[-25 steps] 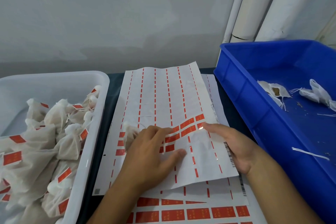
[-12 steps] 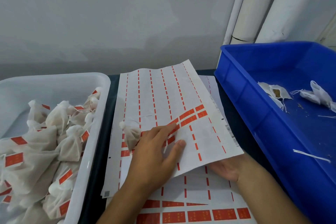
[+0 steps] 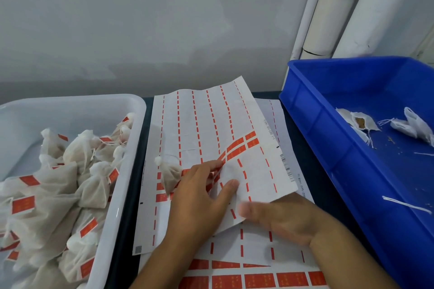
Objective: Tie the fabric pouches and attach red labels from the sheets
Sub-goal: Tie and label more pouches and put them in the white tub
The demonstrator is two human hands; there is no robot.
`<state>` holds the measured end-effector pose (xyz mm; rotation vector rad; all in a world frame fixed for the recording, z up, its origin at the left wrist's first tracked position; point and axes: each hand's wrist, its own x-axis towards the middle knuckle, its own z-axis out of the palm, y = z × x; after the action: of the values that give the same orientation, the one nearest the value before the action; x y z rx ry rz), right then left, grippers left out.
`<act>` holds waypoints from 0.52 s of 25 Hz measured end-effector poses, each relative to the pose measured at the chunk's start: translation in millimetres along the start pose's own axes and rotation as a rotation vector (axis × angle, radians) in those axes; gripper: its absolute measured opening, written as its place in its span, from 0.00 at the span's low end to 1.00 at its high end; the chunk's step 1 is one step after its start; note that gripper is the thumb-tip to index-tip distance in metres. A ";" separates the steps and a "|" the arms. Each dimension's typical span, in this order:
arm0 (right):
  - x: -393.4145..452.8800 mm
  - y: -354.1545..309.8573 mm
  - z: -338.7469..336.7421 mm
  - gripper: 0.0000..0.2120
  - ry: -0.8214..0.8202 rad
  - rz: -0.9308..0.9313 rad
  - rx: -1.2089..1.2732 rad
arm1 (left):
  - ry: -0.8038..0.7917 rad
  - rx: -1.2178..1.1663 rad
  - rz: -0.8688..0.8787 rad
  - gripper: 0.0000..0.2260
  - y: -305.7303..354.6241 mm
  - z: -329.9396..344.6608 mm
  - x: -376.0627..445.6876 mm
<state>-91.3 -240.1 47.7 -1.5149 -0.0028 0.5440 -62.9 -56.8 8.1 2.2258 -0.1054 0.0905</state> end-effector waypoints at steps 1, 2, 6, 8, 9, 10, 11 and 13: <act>5.3 3.0 8.6 0.42 0.060 -0.028 0.097 | 0.012 0.009 0.009 0.28 1.1 0.6 -0.2; 11.3 6.4 18.3 0.38 0.119 -0.049 0.216 | 0.025 0.024 0.022 0.28 2.2 1.2 -0.5; 24.7 17.2 44.9 0.14 0.313 -0.043 0.420 | 0.037 -0.025 -0.006 0.18 1.6 -1.3 -0.5; 27.3 21.7 45.2 0.12 0.394 -0.018 0.409 | 0.032 -0.033 -0.018 0.11 1.6 -4.5 -1.1; 28.5 23.2 43.9 0.12 0.424 -0.014 0.407 | 0.027 -0.014 -0.011 0.08 2.3 -5.7 -1.7; 29.3 23.5 43.6 0.12 0.442 -0.018 0.410 | 0.024 0.009 0.000 0.06 3.5 -6.6 -2.5; 30.0 23.8 43.6 0.11 0.458 -0.020 0.406 | 0.023 0.027 0.012 0.06 5.0 -7.2 -3.2; 30.5 24.5 43.8 0.11 0.493 -0.015 0.365 | 0.028 0.063 0.042 0.06 5.3 -7.5 -4.4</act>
<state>-87.2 -189.5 18.1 -1.2534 0.4437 0.1356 -68.0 -53.9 16.4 2.2851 -0.1358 0.1494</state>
